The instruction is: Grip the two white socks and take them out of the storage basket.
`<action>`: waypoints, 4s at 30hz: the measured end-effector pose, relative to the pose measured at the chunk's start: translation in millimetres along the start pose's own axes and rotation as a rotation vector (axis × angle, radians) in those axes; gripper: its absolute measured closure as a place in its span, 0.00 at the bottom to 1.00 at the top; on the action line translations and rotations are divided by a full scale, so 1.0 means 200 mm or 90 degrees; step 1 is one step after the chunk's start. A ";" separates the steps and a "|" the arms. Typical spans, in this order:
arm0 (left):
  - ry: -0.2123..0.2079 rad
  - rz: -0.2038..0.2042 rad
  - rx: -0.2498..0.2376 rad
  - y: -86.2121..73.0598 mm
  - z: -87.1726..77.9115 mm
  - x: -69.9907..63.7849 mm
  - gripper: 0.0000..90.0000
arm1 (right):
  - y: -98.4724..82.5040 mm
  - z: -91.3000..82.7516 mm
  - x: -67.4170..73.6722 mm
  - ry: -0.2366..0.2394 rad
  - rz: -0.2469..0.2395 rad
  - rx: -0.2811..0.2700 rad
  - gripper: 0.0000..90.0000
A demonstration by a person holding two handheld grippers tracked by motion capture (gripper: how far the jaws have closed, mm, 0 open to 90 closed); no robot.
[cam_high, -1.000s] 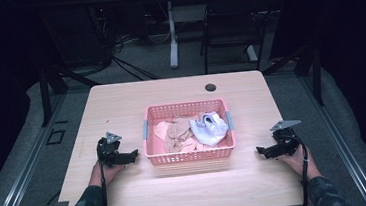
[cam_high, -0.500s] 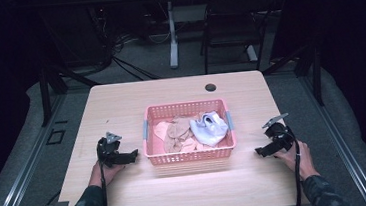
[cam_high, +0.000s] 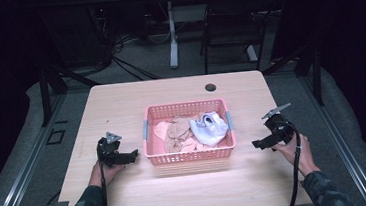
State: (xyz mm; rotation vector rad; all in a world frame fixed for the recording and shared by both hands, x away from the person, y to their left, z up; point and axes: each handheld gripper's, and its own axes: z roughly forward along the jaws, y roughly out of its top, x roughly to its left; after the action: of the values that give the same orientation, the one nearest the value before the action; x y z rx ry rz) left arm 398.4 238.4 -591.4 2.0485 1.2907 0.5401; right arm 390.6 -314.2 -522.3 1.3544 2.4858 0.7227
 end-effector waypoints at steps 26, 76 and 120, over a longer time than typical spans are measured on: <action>0.001 0.000 0.000 0.00 0.00 0.00 0.01 | 0.21 -0.18 0.13 0.013 -0.034 -0.040 0.04; 0.000 0.001 0.000 0.00 0.00 0.00 0.01 | 0.86 0.36 0.47 -0.048 -0.120 0.153 0.72; 0.001 0.000 -0.001 0.00 0.00 0.00 0.01 | 0.90 -0.05 0.44 0.012 -0.101 -0.035 0.94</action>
State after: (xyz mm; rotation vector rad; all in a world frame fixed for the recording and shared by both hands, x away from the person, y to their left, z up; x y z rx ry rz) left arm 398.0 238.2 -591.4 2.0474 1.2907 0.5424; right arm 467.8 -161.7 -416.5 1.1221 2.5321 0.7661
